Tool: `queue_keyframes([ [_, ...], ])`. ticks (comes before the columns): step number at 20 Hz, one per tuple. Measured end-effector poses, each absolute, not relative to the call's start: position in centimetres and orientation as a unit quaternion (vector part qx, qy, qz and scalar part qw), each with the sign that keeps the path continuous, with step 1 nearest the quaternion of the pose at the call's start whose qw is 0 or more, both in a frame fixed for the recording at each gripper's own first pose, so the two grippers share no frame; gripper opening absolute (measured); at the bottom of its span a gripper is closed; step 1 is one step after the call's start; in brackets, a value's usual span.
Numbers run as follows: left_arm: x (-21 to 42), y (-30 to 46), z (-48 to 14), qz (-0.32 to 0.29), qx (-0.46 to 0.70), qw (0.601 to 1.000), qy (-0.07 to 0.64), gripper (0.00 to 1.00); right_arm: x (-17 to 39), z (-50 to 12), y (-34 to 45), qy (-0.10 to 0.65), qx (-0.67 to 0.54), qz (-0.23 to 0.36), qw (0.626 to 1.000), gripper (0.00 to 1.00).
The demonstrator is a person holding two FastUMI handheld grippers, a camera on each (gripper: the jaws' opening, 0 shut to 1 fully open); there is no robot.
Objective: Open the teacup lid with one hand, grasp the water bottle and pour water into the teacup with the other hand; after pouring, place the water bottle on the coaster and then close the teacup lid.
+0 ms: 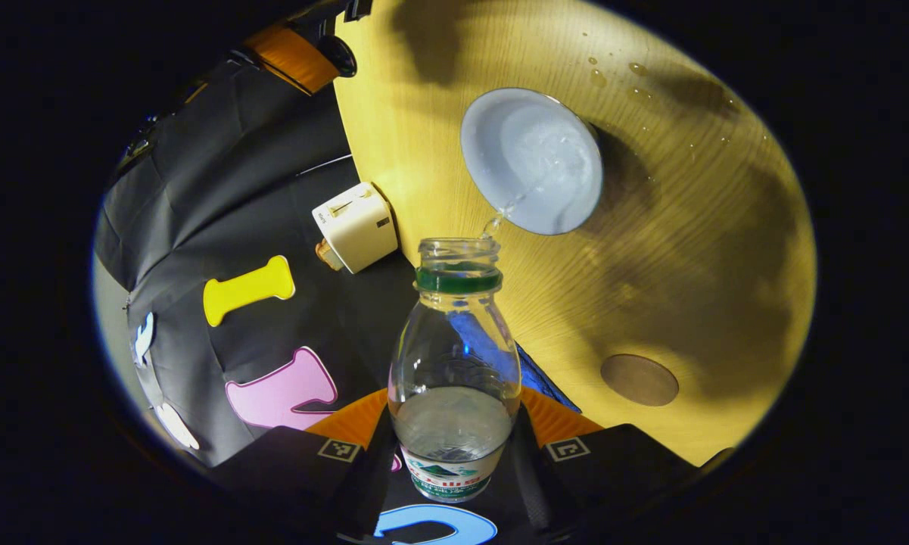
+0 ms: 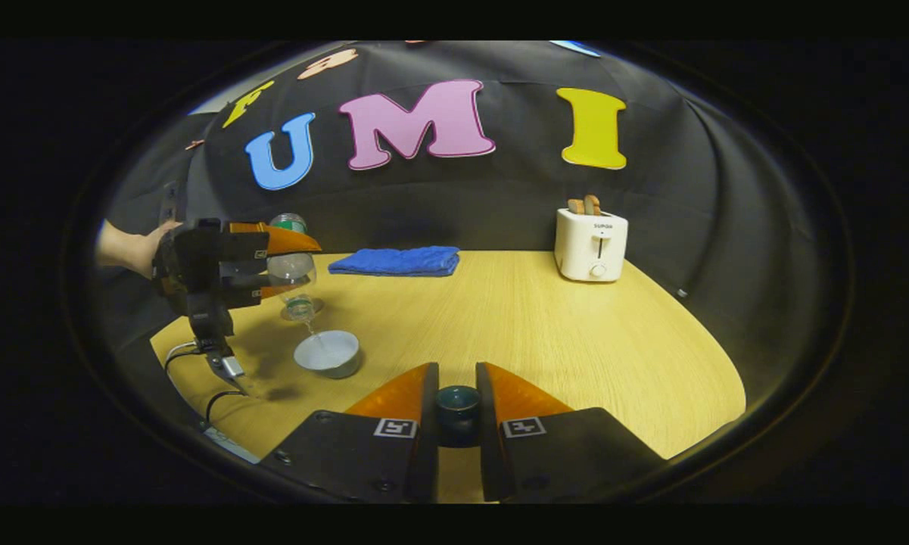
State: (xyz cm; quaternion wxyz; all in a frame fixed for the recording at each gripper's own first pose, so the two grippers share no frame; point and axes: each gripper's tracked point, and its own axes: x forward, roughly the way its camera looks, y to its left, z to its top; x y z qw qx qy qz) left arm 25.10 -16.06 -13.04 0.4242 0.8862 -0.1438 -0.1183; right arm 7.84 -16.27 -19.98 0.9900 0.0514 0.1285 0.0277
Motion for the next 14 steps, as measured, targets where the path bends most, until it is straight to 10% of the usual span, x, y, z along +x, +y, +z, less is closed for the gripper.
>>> queue_keyframes([
  [14,25.34,-17.01,-11.97,-0.118,0.897,0.397,-0.154,0.73,7.51,-19.82,-15.59,0.125,0.056,0.035,0.99,0.23],
])
